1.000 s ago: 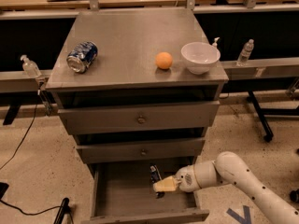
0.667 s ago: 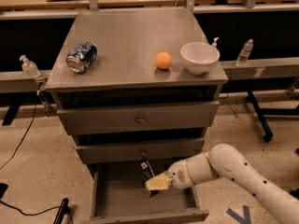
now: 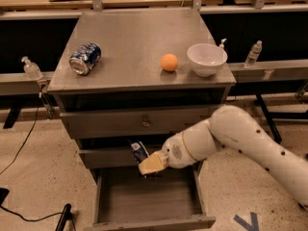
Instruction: Pick rxbar blueberry from bottom drawer and place on counter
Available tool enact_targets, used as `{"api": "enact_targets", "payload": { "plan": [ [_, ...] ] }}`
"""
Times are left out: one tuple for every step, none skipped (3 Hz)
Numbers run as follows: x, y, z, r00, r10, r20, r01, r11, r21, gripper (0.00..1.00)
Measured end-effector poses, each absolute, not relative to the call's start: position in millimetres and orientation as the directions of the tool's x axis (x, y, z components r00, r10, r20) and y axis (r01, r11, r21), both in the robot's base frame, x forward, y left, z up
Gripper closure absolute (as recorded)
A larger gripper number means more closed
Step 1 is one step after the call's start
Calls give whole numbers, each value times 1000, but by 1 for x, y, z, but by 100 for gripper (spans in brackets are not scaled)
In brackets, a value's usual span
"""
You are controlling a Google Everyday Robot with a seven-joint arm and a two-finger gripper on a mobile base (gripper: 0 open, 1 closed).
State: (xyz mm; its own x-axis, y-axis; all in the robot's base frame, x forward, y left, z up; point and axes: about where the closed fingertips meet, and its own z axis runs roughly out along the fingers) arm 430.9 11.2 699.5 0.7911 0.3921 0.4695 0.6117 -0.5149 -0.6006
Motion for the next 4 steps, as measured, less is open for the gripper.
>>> {"api": "enact_targets", "payload": {
  "plan": [
    [468, 27, 741, 823, 395, 408, 567, -534, -626, 100],
    [505, 43, 781, 855, 370, 364, 517, -549, -656, 100],
    [537, 64, 816, 876, 337, 346, 482, -564, -670, 100],
    [573, 81, 842, 903, 275, 331, 431, -566, -703, 100]
  ]
}}
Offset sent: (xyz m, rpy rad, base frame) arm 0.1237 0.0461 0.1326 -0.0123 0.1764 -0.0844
